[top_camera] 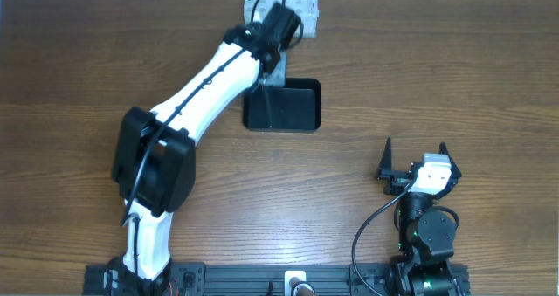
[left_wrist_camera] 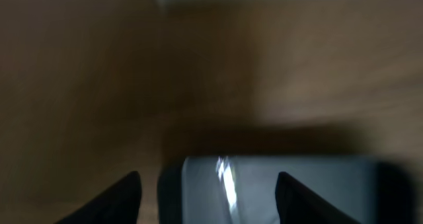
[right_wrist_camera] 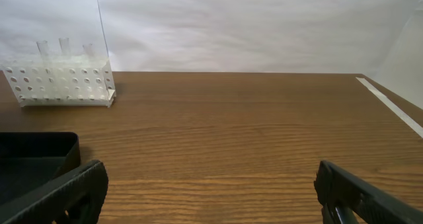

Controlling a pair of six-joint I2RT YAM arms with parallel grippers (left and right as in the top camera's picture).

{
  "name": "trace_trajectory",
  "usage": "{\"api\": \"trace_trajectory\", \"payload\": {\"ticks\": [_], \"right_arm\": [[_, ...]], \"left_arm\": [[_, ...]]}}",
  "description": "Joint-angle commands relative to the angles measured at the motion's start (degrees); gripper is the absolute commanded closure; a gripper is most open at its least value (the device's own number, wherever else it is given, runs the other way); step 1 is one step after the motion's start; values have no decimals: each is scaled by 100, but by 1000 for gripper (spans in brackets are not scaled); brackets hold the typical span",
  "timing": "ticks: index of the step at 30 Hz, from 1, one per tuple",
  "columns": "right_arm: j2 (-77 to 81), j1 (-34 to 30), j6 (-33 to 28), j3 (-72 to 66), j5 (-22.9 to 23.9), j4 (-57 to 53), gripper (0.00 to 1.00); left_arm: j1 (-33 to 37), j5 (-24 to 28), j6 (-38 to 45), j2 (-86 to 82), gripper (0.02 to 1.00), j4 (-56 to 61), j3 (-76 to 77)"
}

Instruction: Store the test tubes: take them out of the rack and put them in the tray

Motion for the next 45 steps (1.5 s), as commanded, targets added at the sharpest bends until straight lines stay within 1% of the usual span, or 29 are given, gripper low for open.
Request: {"api": "trace_trajectory", "payload": {"ticks": [1, 5, 12, 19, 28, 31, 34, 41, 45], "right_arm": [[-50, 37, -46, -42, -46, -4, 9], [-50, 37, -46, -42, -46, -2, 7], [-50, 37, -46, -42, -46, -4, 7], [-50, 37, -46, -42, -46, -4, 9], [-50, 37, -46, -42, -46, -4, 9], [-50, 37, -46, -42, -46, -4, 9], [-52, 37, -48, -42, -46, -4, 7], [-50, 37, -46, -42, -46, -4, 7], [-50, 37, -46, -42, -46, -4, 9]], "left_arm": [[63, -603, -13, -448, 314, 697, 758], [66, -1029, 7, -326, 257, 1445, 761], [76, -1086, 155, 302, 255, 2238, 765], [153, -1084, 155, 944, 290, 2621, 1014], [245, -1054, 153, 1226, 391, 2951, 1034], [280, -979, 153, 1294, 411, 3073, 1034], [308, -885, 155, 1318, 417, 3169, 1034], [317, -863, 155, 1427, 439, 3355, 1034], [317, -828, 157, 1488, 494, 3521, 1034]]}}
